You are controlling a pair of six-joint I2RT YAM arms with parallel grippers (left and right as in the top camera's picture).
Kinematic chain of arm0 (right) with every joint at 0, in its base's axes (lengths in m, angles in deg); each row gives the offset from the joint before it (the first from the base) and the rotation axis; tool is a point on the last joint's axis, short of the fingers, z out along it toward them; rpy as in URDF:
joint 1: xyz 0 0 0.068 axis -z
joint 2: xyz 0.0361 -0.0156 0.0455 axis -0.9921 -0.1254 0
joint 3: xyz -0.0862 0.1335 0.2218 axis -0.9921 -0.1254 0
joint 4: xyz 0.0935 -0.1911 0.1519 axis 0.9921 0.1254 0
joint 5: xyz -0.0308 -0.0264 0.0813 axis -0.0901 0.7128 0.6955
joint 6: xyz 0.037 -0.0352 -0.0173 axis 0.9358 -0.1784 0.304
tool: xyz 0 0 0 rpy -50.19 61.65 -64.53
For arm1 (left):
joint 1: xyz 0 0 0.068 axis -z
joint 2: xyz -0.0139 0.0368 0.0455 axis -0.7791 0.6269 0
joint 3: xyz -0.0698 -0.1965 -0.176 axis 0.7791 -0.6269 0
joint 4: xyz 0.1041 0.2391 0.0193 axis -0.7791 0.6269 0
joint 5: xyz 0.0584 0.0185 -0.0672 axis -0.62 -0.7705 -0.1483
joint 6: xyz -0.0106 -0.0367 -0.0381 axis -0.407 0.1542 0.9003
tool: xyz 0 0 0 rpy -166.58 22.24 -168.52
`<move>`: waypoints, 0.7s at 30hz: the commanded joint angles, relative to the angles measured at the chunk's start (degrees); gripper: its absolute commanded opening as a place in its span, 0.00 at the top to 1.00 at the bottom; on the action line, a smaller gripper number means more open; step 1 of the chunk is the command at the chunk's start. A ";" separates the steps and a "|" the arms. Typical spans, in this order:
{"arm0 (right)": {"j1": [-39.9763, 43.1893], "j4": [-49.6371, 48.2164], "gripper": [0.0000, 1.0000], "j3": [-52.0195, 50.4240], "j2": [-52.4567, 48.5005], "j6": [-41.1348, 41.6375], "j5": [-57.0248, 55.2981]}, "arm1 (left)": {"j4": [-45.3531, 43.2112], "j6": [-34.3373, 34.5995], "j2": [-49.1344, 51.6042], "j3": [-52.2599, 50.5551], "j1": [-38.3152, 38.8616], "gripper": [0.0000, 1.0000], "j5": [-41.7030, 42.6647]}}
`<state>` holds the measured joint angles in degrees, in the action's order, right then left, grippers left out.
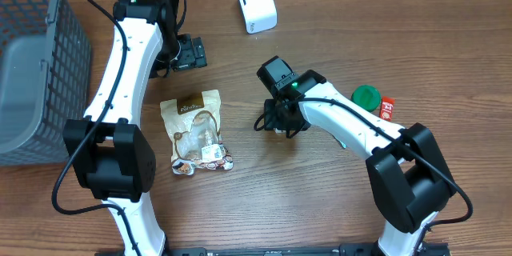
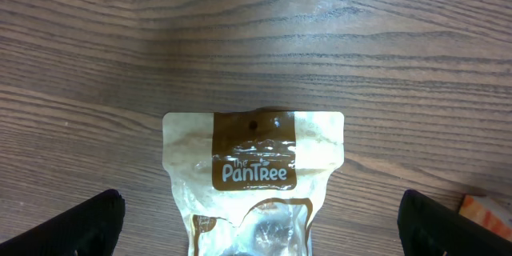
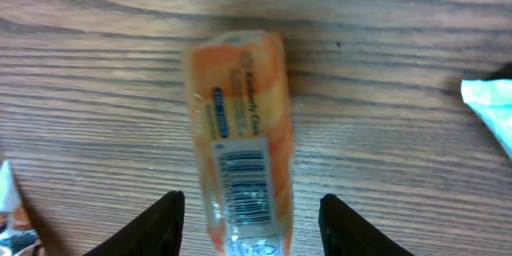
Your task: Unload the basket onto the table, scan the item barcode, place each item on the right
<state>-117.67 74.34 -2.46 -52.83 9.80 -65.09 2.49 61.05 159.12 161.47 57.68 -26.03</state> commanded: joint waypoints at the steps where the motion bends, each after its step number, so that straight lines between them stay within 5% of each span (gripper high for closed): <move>1: 0.11 -0.55 0.45 2.10 2.67 -0.66 2.99 | -0.07 -0.87 0.00 0.83 -0.11 0.00 -0.33; 21: -2.29 -4.92 0.44 2.03 2.64 -0.70 11.54 | -0.07 -0.87 0.00 0.83 -0.11 0.00 -0.35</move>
<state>-119.90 70.06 -2.18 -52.46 9.41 -54.14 2.49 61.05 159.12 161.47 57.68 -26.03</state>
